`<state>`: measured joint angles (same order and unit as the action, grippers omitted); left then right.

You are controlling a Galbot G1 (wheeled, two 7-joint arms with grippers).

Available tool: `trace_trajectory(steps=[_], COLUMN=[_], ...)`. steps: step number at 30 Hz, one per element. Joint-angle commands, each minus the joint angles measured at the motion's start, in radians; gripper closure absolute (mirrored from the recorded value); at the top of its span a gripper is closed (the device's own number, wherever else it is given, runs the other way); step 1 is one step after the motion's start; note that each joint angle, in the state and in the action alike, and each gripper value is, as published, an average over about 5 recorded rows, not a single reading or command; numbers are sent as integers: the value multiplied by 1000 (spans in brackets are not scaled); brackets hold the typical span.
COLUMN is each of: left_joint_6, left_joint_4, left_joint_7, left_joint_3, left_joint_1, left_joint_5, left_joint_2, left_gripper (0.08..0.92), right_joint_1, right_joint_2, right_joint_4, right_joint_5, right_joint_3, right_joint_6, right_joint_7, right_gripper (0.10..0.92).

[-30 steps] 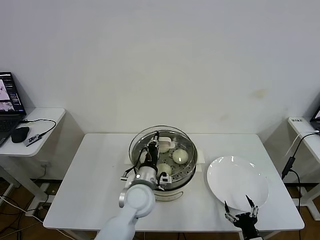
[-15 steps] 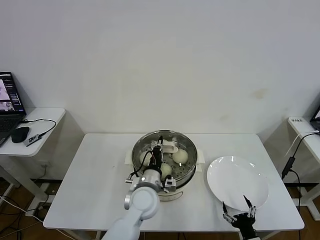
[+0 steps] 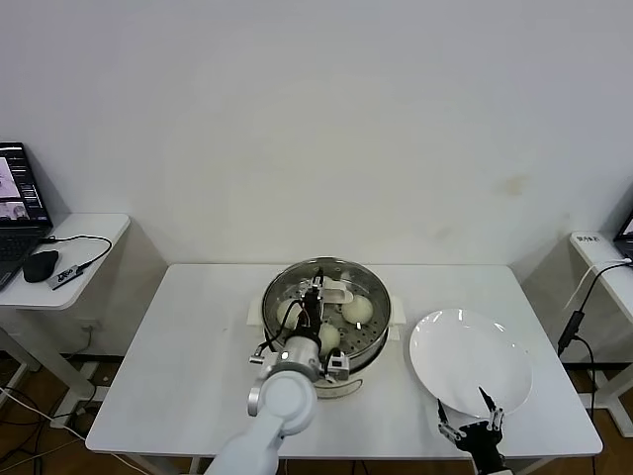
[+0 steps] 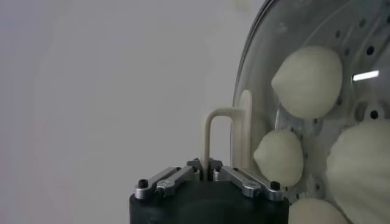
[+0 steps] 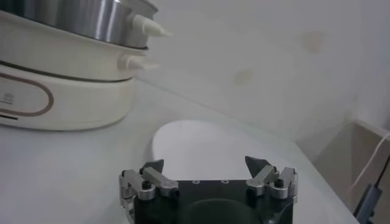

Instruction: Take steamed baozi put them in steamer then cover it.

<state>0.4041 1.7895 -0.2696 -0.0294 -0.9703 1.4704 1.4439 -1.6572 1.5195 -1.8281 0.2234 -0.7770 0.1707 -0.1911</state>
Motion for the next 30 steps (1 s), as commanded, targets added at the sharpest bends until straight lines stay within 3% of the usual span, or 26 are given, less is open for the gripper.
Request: trace_trajectory(steps=[1, 13, 19, 23, 27, 30], left_joint_6=[-7, -85, -166, -263, -418, -464], left_joint_4=[102, 396, 531, 559, 498, 449], left_joint_7=[6, 111, 218, 294, 383, 443], left_joint_3=[3, 83, 190, 313, 475, 543], left_joint_1=[-51, -322, -489, -568, -650, -716], left_joint_5=[-5, -148, -442, -829, -1216, -1404], left_joint_2=[-26, -159, -207, -223, -202, -183], left_gripper=[693, 346, 199, 179, 177, 177], right_joint_1=[0, -3, -8, -16, -32, -50], right_joint_2=[2, 7, 6, -3, -22, -38], right_joint_4=[2, 5, 0, -8, -26, -41], right_joint_5=[2, 9, 7, -3, -26, -39], right_joint_3=[3, 2, -2, 4, 18, 30], right_joint_6=[0, 2, 8, 20, 34, 45], right_joint_7=[1, 2, 2, 1, -1, -3], right_gripper=[203, 203, 203, 203, 203, 203])
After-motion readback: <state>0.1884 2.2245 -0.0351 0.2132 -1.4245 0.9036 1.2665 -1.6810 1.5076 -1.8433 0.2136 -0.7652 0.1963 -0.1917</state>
